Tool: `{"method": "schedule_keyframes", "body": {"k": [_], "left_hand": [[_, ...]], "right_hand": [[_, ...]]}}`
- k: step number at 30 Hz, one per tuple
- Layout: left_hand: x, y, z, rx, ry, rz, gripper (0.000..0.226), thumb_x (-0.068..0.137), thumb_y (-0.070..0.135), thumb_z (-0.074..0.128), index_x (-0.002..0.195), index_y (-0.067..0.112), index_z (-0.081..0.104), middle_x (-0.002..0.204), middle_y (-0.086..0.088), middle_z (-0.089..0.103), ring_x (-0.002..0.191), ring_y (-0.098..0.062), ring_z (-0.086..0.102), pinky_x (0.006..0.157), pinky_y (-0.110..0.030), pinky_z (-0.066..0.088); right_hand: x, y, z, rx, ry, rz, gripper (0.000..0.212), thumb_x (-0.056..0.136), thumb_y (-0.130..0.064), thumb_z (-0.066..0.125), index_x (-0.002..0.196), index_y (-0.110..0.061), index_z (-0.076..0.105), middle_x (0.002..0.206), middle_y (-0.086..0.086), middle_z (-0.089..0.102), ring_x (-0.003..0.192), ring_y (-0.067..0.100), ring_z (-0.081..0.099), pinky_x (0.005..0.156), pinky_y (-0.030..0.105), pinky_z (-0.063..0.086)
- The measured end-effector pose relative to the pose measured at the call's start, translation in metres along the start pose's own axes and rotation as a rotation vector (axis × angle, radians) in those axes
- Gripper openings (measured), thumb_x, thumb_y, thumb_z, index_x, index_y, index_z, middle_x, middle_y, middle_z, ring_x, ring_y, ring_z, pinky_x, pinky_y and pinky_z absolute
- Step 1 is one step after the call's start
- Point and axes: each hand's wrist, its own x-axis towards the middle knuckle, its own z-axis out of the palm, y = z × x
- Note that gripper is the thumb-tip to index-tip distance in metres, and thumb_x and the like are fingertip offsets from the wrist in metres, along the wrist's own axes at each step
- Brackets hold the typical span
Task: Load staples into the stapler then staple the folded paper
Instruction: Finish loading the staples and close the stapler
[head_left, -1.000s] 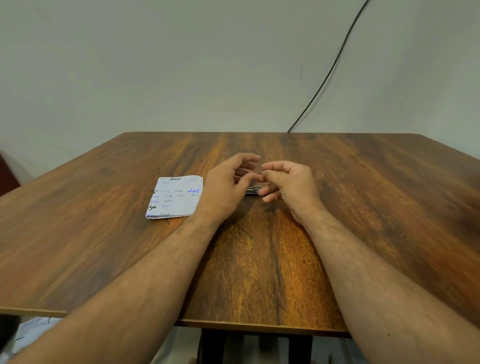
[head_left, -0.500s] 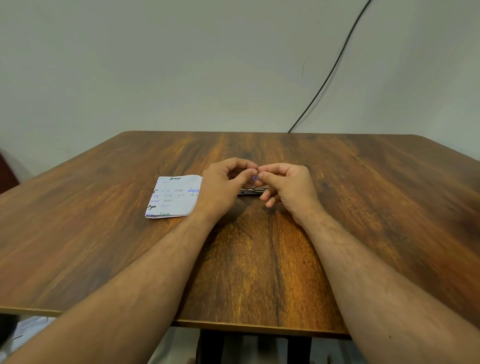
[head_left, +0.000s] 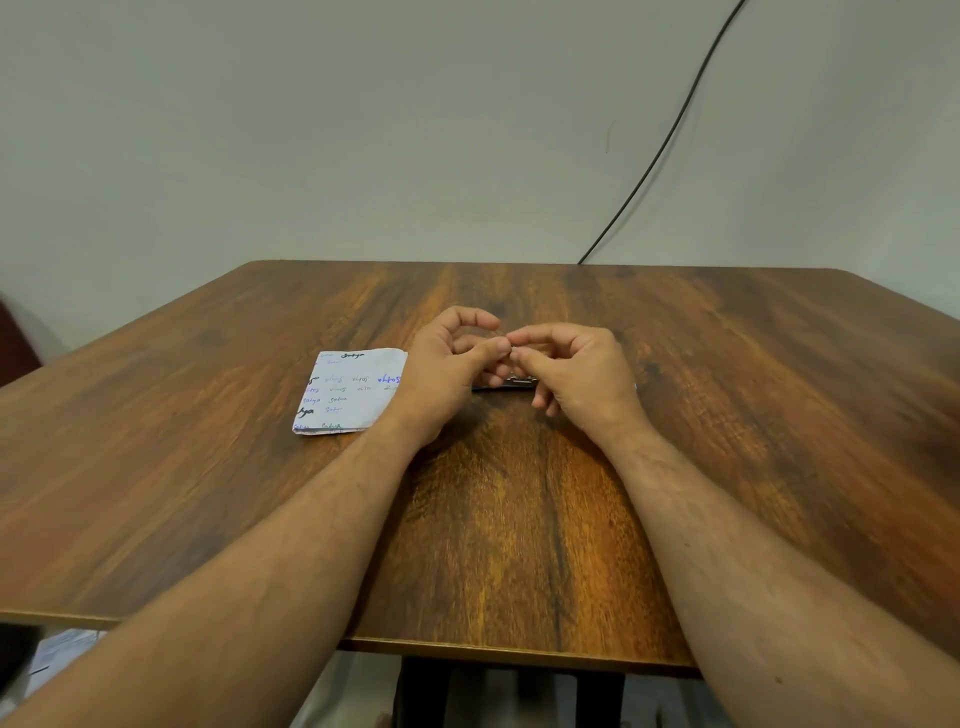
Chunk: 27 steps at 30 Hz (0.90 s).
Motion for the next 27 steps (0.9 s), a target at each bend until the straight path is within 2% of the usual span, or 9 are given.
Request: {"method": "schedule_keyframes", "body": {"k": [5, 14, 17, 19, 20, 24, 27], "left_hand": [[0.002, -0.003, -0.002, 0.039, -0.009, -0.015, 0.019, 0.094, -0.002, 0.062, 0.107, 0.012, 0.06, 0.072, -0.007, 0.071, 0.059, -0.013, 0.065, 0.06, -0.024, 0.056], [0.001, -0.002, 0.0, 0.118, 0.049, -0.026, 0.02, 0.095, -0.003, 0.059, 0.105, 0.014, 0.06, 0.072, -0.008, 0.07, 0.058, -0.012, 0.064, 0.056, -0.025, 0.052], [0.003, -0.006, 0.002, 0.414, 0.22, 0.075, 0.023, 0.091, 0.001, 0.06, 0.093, 0.024, 0.064, 0.072, 0.004, 0.071, 0.064, -0.002, 0.064, 0.064, -0.019, 0.049], [0.002, -0.007, 0.003, 0.593, 0.267, 0.126, 0.023, 0.088, 0.005, 0.062, 0.088, 0.027, 0.066, 0.072, 0.015, 0.067, 0.065, 0.005, 0.06, 0.066, -0.011, 0.044], [0.002, -0.007, 0.003, 0.638, 0.25, 0.118, 0.022, 0.086, 0.006, 0.064, 0.089, 0.027, 0.067, 0.074, 0.017, 0.065, 0.068, 0.004, 0.059, 0.069, -0.012, 0.046], [0.006, -0.013, 0.002, 0.8, 0.151, 0.025, 0.022, 0.081, 0.016, 0.07, 0.099, 0.027, 0.074, 0.078, 0.019, 0.067, 0.092, -0.018, 0.064, 0.085, -0.04, 0.055], [0.005, -0.013, 0.003, 0.888, 0.094, -0.019, 0.026, 0.082, 0.023, 0.073, 0.108, 0.024, 0.077, 0.091, 0.008, 0.073, 0.101, -0.02, 0.063, 0.091, -0.041, 0.053]], "right_hand": [[-0.001, 0.0, 0.001, -0.047, -0.012, -0.006, 0.017, 0.092, -0.018, 0.073, 0.109, -0.018, 0.074, 0.072, 0.006, 0.076, 0.045, 0.011, 0.062, 0.041, 0.02, 0.047], [-0.002, -0.001, 0.001, -0.123, -0.017, -0.056, 0.003, 0.091, -0.02, 0.072, 0.093, -0.019, 0.075, 0.065, 0.008, 0.073, 0.043, 0.009, 0.06, 0.043, 0.018, 0.047], [0.002, 0.002, 0.0, -0.227, 0.102, -0.092, 0.004, 0.089, -0.022, 0.072, 0.088, -0.025, 0.075, 0.057, -0.002, 0.069, 0.044, 0.003, 0.055, 0.056, 0.018, 0.047], [0.004, 0.004, -0.002, -0.311, 0.138, -0.113, 0.003, 0.087, -0.025, 0.073, 0.085, -0.028, 0.074, 0.048, -0.012, 0.059, 0.045, 0.001, 0.05, 0.057, 0.017, 0.042], [0.004, 0.005, -0.002, -0.353, 0.135, -0.126, 0.003, 0.087, -0.026, 0.073, 0.086, -0.028, 0.075, 0.046, -0.013, 0.055, 0.045, 0.002, 0.048, 0.056, 0.018, 0.04], [0.003, 0.006, -0.003, -0.501, 0.082, -0.175, 0.01, 0.09, -0.027, 0.069, 0.096, -0.027, 0.076, 0.05, -0.013, 0.053, 0.046, 0.004, 0.047, 0.058, 0.025, 0.043], [0.006, 0.01, -0.004, -0.58, 0.062, -0.162, 0.013, 0.09, -0.03, 0.067, 0.098, -0.028, 0.077, 0.055, -0.017, 0.051, 0.055, 0.004, 0.051, 0.068, 0.031, 0.051]]}}
